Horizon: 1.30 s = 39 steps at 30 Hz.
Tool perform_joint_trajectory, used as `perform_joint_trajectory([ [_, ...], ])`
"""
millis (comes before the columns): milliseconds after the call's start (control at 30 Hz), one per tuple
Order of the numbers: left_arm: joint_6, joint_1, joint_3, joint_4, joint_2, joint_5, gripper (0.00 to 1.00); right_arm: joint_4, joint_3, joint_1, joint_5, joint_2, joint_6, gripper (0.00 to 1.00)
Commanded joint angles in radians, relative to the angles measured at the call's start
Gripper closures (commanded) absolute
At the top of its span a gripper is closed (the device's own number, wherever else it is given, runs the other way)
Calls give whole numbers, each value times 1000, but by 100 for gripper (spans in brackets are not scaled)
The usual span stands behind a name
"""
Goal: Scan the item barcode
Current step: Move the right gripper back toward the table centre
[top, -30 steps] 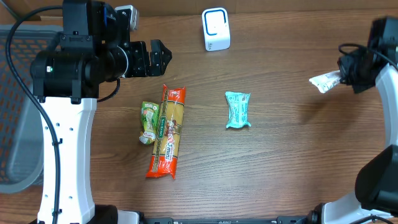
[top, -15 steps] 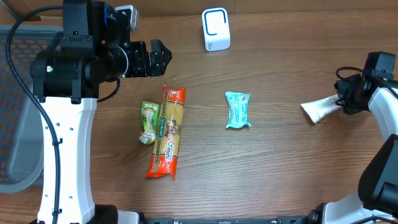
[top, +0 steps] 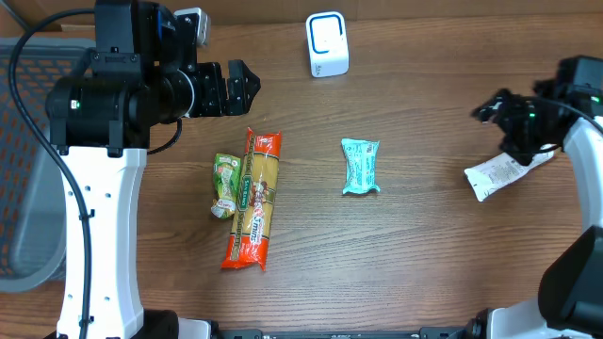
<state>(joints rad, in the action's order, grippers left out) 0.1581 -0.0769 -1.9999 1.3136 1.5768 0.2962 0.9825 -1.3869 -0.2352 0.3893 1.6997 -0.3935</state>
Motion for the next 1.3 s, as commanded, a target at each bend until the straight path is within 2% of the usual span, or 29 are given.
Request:
perform_joint_trajectory([
  [0, -1, 4, -5, -1, 7, 8, 1, 34, -12, 94, 83, -12, 127, 5],
  [200, -1, 5, -5, -1, 7, 8, 0, 29, 58, 325, 83, 34, 186, 1],
  [367, -1, 4, -5, -1, 7, 8, 0, -34, 96, 480, 84, 82, 180, 8],
  [633, -1, 5, -5, -1, 7, 8, 0, -291, 119, 699, 74, 157, 24, 11],
  [733, -1, 4, -5, -1, 7, 8, 0, -325, 119, 734, 35, 177, -27, 11],
  [900, -1, 4, -5, -1, 7, 8, 0, -307, 119, 752, 11, 222, -30, 10],
  [1133, 0, 4, -5, -1, 7, 8, 0, -186, 113, 720, -186, 238, -9, 7],
  [1267, -1, 5, -5, -1, 7, 8, 0, -88, 94, 640, -198, 237, 58, 7],
])
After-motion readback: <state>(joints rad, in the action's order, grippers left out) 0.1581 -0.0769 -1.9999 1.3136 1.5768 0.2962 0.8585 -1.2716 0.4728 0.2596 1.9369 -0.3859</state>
